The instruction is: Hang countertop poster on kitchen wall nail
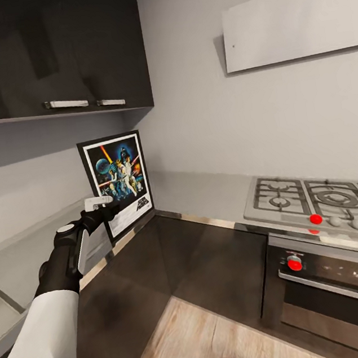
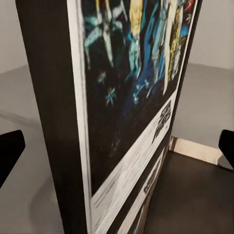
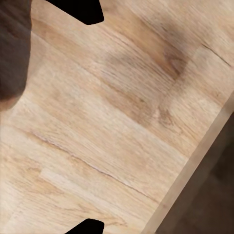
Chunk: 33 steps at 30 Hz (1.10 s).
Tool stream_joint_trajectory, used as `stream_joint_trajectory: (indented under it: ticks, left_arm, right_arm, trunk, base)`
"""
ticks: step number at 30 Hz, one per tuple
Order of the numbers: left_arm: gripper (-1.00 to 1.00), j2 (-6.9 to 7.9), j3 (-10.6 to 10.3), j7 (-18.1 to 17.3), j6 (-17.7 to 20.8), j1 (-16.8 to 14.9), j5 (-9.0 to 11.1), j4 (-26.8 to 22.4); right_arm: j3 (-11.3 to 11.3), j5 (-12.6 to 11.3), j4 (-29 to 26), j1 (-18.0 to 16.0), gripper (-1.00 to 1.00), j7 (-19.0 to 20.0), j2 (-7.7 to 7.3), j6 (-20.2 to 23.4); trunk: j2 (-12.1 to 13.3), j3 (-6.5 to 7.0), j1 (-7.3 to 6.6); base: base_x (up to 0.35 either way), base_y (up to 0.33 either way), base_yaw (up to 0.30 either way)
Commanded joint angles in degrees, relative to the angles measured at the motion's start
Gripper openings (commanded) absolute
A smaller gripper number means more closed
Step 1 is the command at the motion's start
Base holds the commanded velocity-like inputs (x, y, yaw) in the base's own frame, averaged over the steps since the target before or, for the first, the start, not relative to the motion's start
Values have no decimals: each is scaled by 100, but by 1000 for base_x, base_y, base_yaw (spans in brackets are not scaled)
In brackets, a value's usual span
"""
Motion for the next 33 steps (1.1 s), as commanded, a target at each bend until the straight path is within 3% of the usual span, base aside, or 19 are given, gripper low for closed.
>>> stream_joint_trajectory:
  ticks: [1, 11, 29, 30, 33]
  left_arm:
    - [100, -2, 18, -54, 20, -4, -60, -7]
    - [100, 29, 22, -54, 21, -4, -59, -9]
    - [100, 40, 0, -86, 50, -4, -46, -9]
    - [-100, 41, -8, -89, 58, -4, -43, -10]
    - [-100, 36, -23, -94, 72, -4, -38, -9]
  right_arm:
    - [29, 2, 4, -4, 100, -2, -3, -17]
    - [29, 2, 13, -4, 100, -2, -3, -17]
    - [30, 2, 13, -4, 100, -2, -3, -17]
    - [31, 2, 13, -4, 100, -2, -3, -17]
    - [31, 2, 13, -4, 100, -2, -3, -17]
  trunk:
    - [-3, -6, 0]
    - [-3, -6, 0]
    - [-3, -6, 0]
    - [-3, -6, 0]
    - [-3, -6, 0]
  base:
    - [44, 20, 0]
    - [102, 114, 0]
    - [3, 4, 0]
    - [0, 0, 0]
    - [0, 0, 0]
